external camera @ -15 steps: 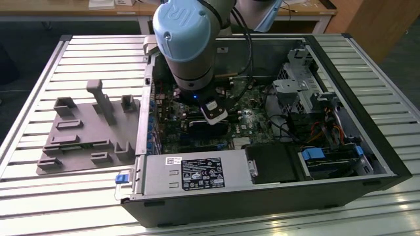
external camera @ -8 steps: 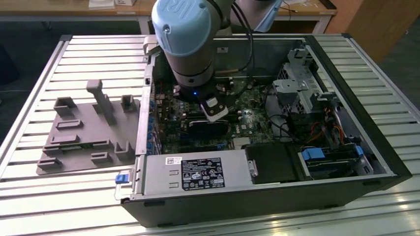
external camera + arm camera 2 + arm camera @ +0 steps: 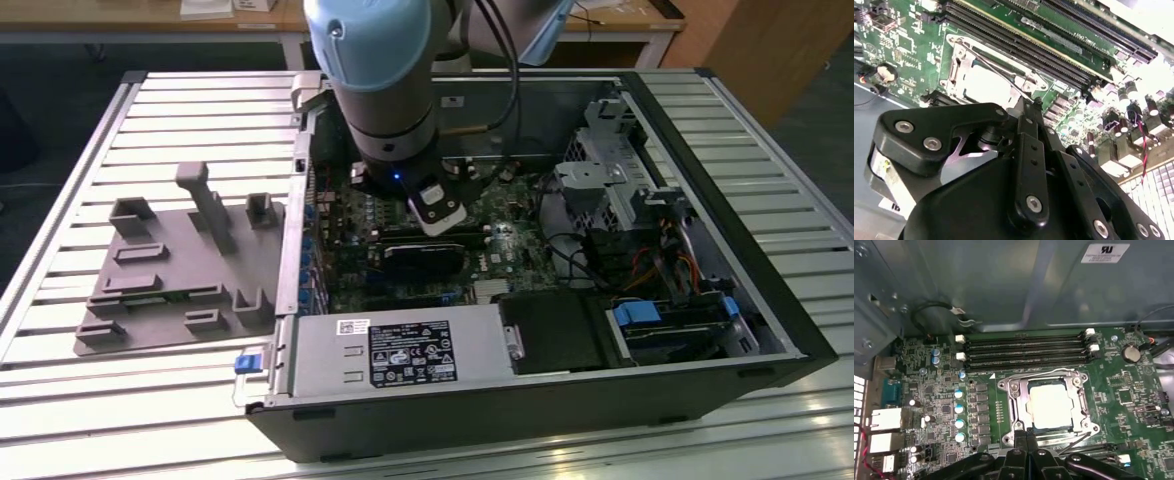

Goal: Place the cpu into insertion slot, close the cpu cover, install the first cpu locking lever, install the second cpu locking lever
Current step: 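Install the second cpu locking lever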

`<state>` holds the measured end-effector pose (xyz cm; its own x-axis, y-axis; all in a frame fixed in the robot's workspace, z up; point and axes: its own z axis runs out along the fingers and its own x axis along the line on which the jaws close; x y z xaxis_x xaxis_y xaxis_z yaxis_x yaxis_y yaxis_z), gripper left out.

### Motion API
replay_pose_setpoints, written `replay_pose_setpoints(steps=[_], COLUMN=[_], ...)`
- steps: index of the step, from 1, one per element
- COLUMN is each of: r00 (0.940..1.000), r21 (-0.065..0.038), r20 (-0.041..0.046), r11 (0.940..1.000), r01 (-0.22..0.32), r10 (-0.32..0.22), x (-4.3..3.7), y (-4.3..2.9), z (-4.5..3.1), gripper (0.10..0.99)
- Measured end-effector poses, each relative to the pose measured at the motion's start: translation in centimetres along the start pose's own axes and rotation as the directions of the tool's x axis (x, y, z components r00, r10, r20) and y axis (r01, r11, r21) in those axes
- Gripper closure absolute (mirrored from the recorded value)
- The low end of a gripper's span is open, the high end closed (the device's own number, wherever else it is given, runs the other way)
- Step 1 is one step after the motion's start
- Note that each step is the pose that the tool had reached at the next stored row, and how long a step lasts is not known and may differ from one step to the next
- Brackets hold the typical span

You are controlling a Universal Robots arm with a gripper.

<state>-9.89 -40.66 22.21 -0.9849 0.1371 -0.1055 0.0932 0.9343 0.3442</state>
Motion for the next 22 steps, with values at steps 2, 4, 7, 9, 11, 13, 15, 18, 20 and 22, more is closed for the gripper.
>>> replay_pose_setpoints(steps=[2, 4, 7, 9, 11, 13, 15, 18, 20, 22], r00=[1.0000, 1.0000, 1.0000, 1.0000, 1.0000, 1.0000, 1.0000, 1.0000, 1.0000, 1.0000], r21=[0.000, 0.000, 0.000, 0.000, 0.000, 0.000, 0.000, 0.002, 0.009, 0.015], r20=[0.0001, 0.0001, 0.0001, 0.0001, 0.0001, 0.0000, 0.0001, 0.0001, 0.0011, 0.0036], r11=[1.0000, 1.0000, 1.0000, 1.0000, 1.0000, 1.0000, 1.0000, 1.0000, 1.0000, 0.9999], r01=[0.000, 0.000, 0.000, 0.000, 0.000, 0.000, 0.000, 0.000, 0.001, -0.004], r10=[0.000, 0.000, 0.000, 0.000, 0.000, 0.000, 0.000, 0.000, -0.001, 0.004], x=[-0.03, -0.06, -0.10, -0.14, -0.18, -0.22, -0.26, -0.30, -0.33, -0.43], y=[0.09, 0.18, 0.32, 0.45, 0.58, 0.72, 0.83, 0.98, 0.99, 1.00], z=[-0.23, -0.49, -0.87, -1.20, -1.58, -1.95, -2.26, -2.64, -2.66, -2.65], gripper=[0.984, 0.984, 0.984, 0.984, 0.984, 0.984, 0.984, 0.984, 0.984, 0.984])
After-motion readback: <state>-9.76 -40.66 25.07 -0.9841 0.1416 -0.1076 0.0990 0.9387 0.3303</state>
